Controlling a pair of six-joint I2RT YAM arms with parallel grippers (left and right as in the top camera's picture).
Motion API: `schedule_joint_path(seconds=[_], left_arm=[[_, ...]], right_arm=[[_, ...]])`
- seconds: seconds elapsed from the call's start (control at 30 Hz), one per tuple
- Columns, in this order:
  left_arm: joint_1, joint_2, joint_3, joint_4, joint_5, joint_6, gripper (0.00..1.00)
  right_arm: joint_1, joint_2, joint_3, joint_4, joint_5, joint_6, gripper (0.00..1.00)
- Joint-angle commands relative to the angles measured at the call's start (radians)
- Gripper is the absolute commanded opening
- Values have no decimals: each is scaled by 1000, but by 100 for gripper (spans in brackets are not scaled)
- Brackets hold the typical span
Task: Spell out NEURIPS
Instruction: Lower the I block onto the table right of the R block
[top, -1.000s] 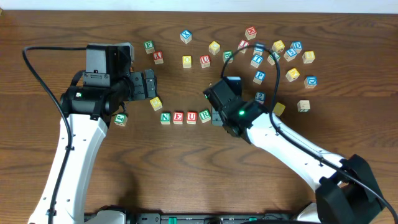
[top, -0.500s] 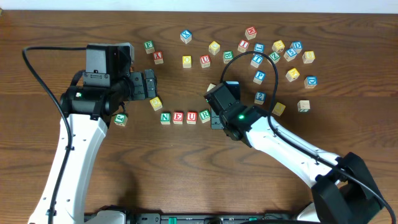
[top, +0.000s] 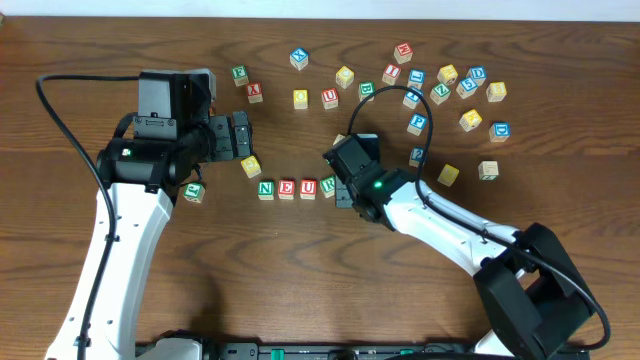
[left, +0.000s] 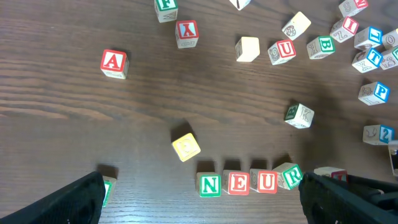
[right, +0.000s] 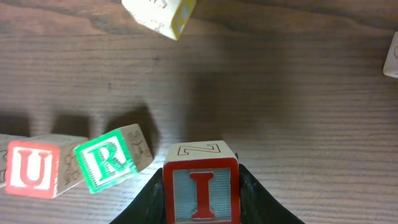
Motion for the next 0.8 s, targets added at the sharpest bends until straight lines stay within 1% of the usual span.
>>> schedule_joint_path(seconds=[0.0, 0.23, 0.77], left_arm=[[2, -9, 23, 0, 6, 6, 98], [2, -9, 23, 0, 6, 6, 98], [2, -9, 23, 0, 6, 6, 98]], right_arm=[[-32, 4, -2, 11, -2, -20, 27], [-63, 4, -2, 19, -1, -35, 27], [-63, 68, -2, 58, -3, -39, 28]])
